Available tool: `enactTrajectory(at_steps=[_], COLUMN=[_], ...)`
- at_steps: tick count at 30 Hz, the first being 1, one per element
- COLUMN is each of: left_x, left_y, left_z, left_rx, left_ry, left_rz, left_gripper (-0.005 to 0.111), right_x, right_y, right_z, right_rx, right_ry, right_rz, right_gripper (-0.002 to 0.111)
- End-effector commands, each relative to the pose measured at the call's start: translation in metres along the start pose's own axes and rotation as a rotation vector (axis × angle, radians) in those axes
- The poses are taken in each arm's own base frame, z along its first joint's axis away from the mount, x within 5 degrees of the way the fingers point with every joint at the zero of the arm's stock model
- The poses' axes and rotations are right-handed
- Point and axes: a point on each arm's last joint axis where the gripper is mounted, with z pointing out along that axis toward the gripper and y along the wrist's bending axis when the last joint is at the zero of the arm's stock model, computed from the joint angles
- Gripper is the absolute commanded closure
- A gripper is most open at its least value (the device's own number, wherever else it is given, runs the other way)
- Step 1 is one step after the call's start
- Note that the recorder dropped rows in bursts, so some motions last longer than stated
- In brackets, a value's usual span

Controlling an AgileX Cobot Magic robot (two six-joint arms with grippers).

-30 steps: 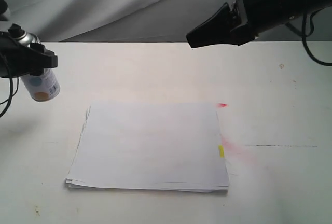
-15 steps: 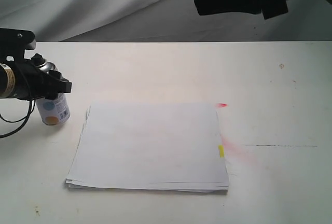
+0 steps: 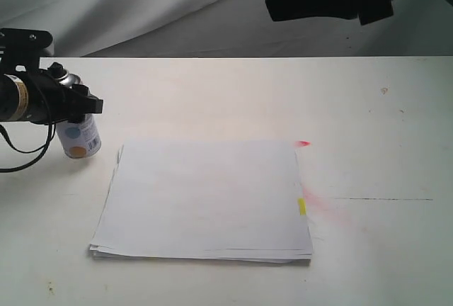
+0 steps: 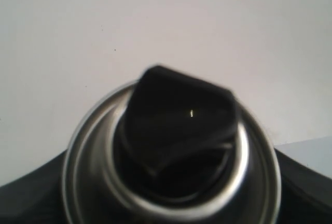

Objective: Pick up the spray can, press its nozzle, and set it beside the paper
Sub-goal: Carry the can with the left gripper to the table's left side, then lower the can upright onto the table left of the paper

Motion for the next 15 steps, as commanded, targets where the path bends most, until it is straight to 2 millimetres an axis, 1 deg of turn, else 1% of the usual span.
enactTrajectory(at_steps=[1, 5, 8, 15], left_x=[-0.0005, -0.0006, -0.0006, 0.0003], left_y=[0.0006, 0.0006, 0.0006, 0.0025], left_z=[0.0046, 0.0045, 0.0045, 0.0045], left_rx=[0.004, 0.004, 0.004, -0.024], left_ry=[0.004, 0.003, 0.003, 0.007], left_rz=[-0.019, -0.019, -0.073, -0.099], left_gripper=[0.107, 0.107, 0.107, 0.107], right_x=[-0.0004, -0.0004, -0.0004, -0.0002], right_y=[0.0017, 0.0017, 0.0017, 0.0017], right_z=[-0.0033, -0.0033, -0.0033, -0.0033], right_rx=[0.001, 0.001, 0.001, 0.001], right_ry=[0.001, 0.001, 0.001, 0.003], right_rz=[0.002, 0.002, 0.002, 0.001], right_gripper=[0.108, 0.108, 0.108, 0.108])
